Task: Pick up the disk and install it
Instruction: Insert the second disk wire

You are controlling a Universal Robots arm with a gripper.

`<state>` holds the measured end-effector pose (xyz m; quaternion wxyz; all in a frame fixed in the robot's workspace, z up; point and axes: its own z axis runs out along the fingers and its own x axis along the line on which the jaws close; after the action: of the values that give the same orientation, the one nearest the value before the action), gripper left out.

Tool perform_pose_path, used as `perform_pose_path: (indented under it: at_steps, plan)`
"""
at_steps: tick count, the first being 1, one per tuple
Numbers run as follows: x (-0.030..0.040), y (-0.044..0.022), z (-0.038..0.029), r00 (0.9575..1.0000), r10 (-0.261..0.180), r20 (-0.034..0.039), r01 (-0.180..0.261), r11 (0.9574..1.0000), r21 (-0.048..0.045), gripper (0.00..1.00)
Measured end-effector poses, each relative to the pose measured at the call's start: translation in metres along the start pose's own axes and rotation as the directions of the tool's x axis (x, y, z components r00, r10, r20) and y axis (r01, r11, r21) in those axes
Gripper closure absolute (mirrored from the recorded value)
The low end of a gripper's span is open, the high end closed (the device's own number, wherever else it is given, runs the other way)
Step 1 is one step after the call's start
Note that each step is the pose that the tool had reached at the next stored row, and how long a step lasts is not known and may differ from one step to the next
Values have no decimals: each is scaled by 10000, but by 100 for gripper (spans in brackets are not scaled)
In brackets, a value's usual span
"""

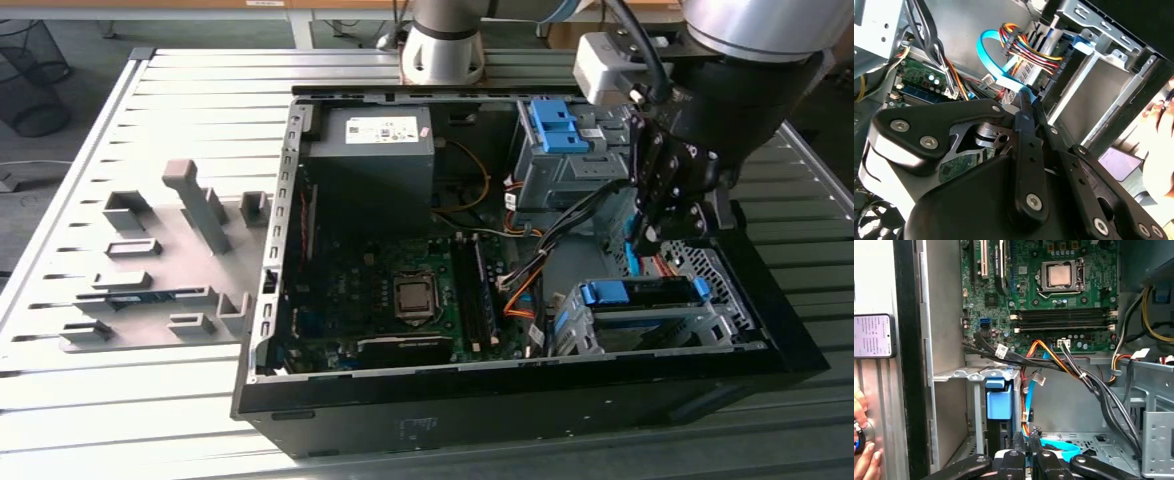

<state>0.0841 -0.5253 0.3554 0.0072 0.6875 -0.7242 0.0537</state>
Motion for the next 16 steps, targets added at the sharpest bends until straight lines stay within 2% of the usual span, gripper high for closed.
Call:
perform_pose_path:
  at_steps: [3, 5, 7, 10, 12, 16]
  plan:
    - [63, -2, 18, 10000, 6, 68, -6, 10000, 7, 84]
    - [79, -3, 30, 9999, 7, 100, -7, 10000, 10, 84]
    - [81, -1, 47, 9999, 12, 171, -12, 10000, 6, 84]
    - [88, -1, 64, 9991, 28, 427, -28, 10000, -8, 84]
    - [103, -1, 81, 9989, 30, 461, -30, 10000, -10, 84]
    - [139, 0, 118, 9989, 32, 468, -31, 10000, -11, 84]
